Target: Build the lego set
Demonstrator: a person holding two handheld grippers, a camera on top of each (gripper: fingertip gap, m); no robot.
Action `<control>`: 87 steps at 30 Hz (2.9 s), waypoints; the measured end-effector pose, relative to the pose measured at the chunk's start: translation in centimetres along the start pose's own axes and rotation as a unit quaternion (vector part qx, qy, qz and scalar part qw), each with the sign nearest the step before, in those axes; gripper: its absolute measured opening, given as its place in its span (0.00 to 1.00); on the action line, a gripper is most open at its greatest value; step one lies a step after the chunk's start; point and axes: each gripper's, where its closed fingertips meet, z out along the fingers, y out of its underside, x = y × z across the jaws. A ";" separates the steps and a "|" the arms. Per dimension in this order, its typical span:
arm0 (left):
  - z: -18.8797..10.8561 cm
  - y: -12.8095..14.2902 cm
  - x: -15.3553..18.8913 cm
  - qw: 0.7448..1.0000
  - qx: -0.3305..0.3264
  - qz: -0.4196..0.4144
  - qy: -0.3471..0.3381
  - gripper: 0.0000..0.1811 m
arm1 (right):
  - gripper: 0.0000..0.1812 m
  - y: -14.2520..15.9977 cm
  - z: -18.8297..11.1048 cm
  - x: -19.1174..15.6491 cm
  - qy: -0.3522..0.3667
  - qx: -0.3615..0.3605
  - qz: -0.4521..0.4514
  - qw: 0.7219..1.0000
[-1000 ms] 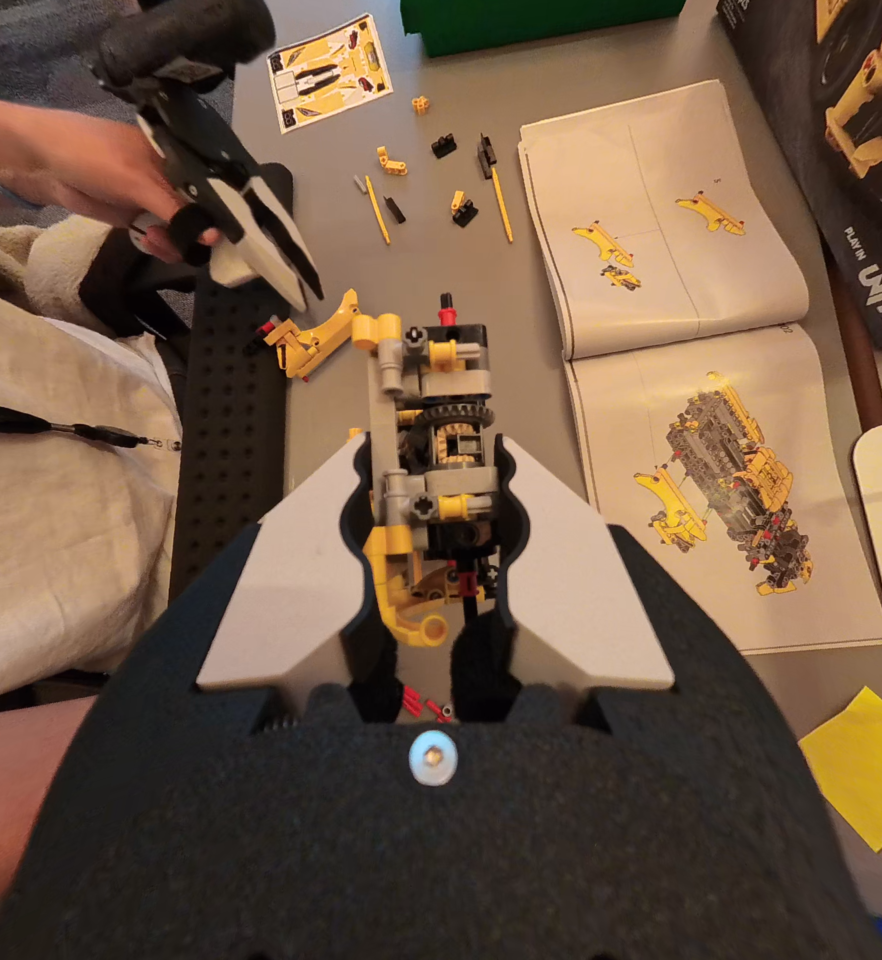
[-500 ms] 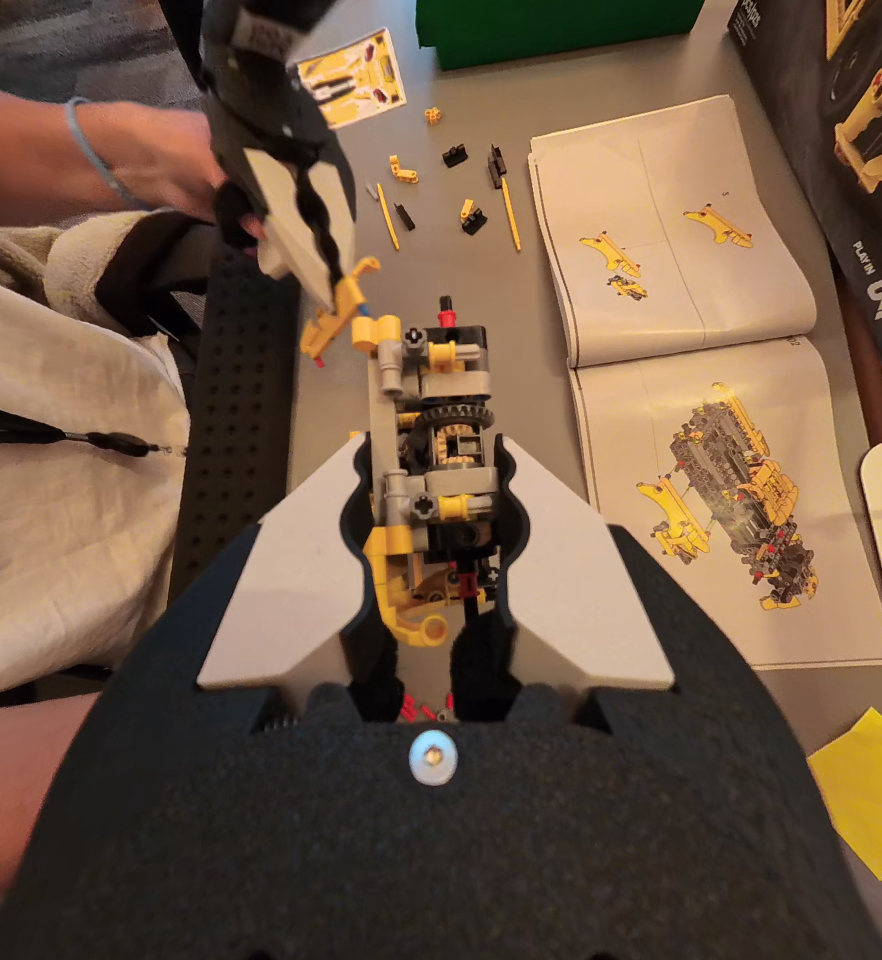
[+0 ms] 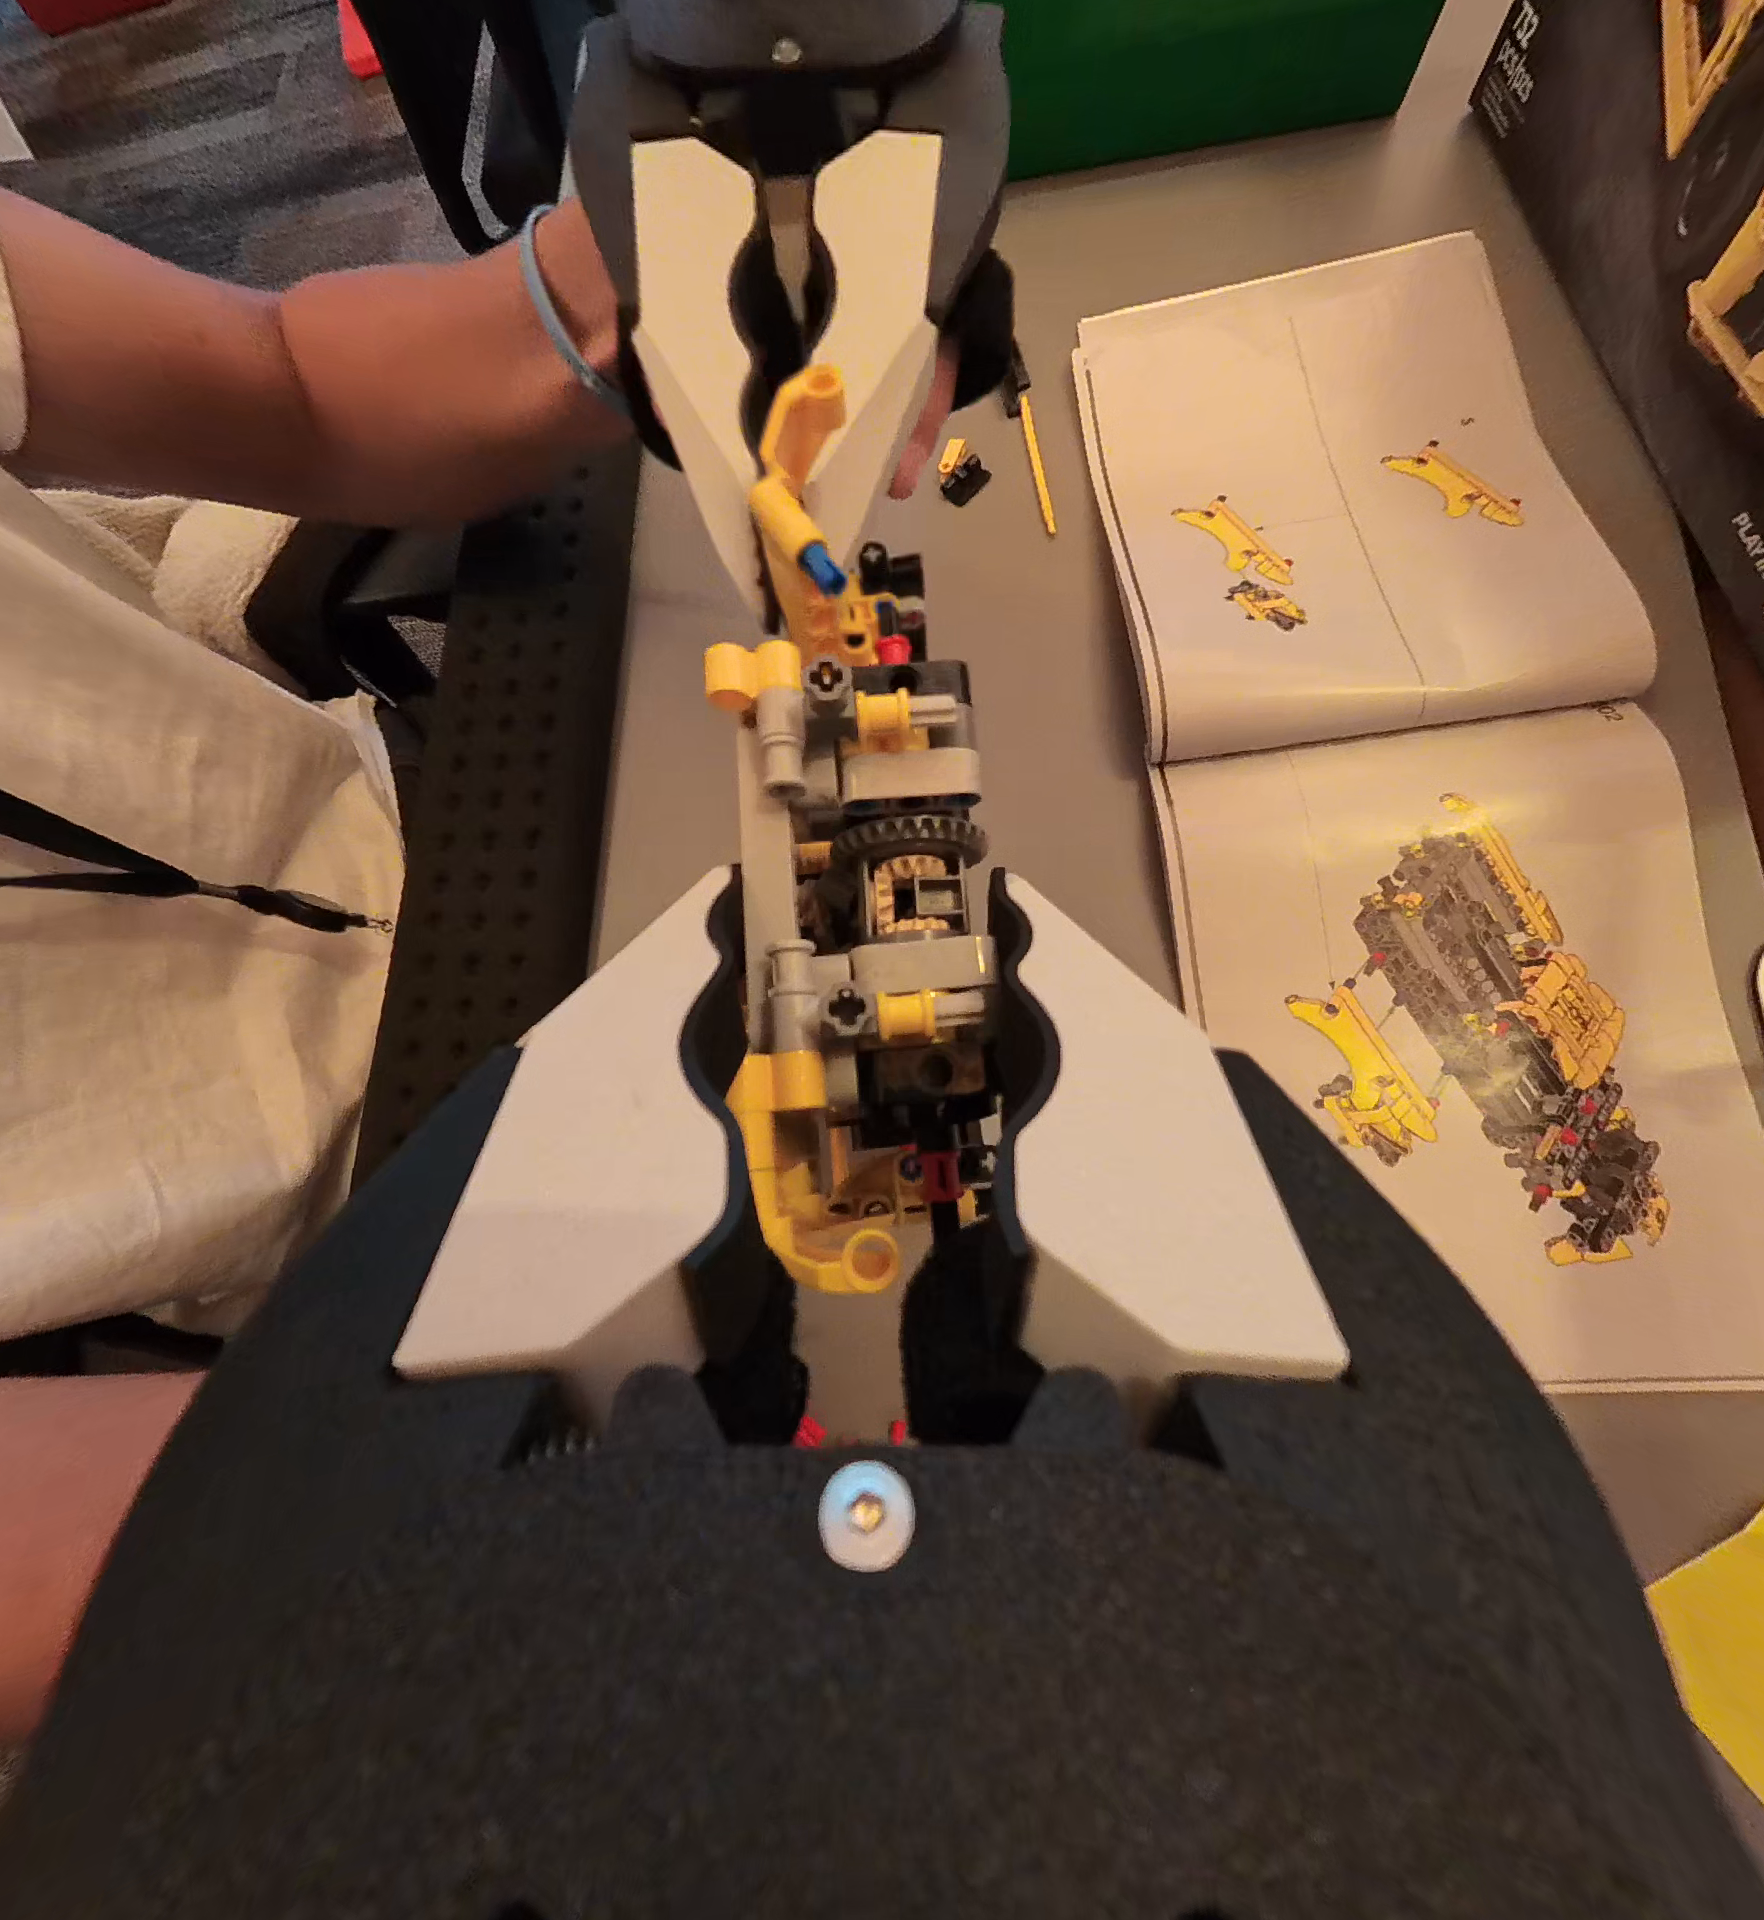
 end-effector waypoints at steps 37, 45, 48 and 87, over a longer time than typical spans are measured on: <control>0.0 -0.3 1.7 0.986 -0.074 -0.010 0.149 0.01 | 0.24 -0.7 0.7 -0.4 -0.004 0.001 -0.012 1.000; -0.2 -0.2 2.1 0.982 -0.097 -0.020 0.161 0.00 | 0.24 -0.8 0.9 -0.6 -0.004 -0.002 -0.015 1.000; -0.4 -0.2 2.2 0.978 -0.111 -0.039 0.173 0.01 | 0.24 -0.9 1.0 -0.6 -0.003 -0.003 -0.017 1.000; -0.6 -0.7 -0.4 0.990 -0.124 0.066 0.024 0.17 | 0.24 -0.9 1.0 0.1 0.002 0.007 -0.006 1.000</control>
